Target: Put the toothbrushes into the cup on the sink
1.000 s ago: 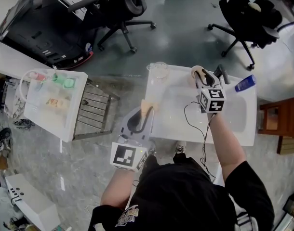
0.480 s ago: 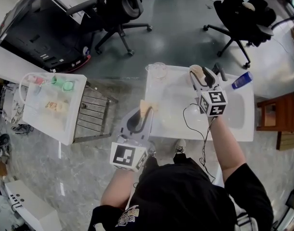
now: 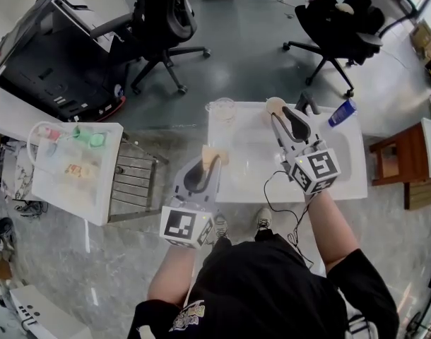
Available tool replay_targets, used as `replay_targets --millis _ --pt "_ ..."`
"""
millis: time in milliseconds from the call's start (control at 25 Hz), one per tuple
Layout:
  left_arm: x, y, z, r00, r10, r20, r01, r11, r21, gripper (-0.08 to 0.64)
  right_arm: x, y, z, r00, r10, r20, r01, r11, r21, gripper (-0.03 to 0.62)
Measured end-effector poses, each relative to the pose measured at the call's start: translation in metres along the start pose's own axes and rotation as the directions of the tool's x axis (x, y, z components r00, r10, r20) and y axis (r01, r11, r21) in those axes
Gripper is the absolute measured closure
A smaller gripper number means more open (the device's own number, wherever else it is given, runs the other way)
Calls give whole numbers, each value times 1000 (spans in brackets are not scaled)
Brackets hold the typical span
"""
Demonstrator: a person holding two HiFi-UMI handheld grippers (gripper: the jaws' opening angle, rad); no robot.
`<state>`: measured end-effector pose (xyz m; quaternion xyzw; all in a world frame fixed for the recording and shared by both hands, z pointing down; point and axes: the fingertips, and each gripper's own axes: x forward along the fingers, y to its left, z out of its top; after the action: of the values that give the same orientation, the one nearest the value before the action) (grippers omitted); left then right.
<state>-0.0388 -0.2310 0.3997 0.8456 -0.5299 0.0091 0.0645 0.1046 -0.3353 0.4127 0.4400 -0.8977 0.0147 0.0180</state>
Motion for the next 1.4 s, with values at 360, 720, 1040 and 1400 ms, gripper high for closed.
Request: replay_targets --millis 360,720,1040,1400 --pt "0 -13 -1 996 -89 21 88 996 22 503 -60 54 36 999 28 35 -25 997 -67 585" --pt "4 -27 11 987 -156 26 154 987 46 503 -88 58 37 1000 -17 14 17 999 -30 586" --pt "-3 -24 11 987 -159 19 158 986 48 503 -87 63 37 1000 -25 10 26 999 -19 586" --pt "5 -9 11 991 -134 22 133 989 65 503 -82 65 27 1000 -11 -1 11 1000 7 586"
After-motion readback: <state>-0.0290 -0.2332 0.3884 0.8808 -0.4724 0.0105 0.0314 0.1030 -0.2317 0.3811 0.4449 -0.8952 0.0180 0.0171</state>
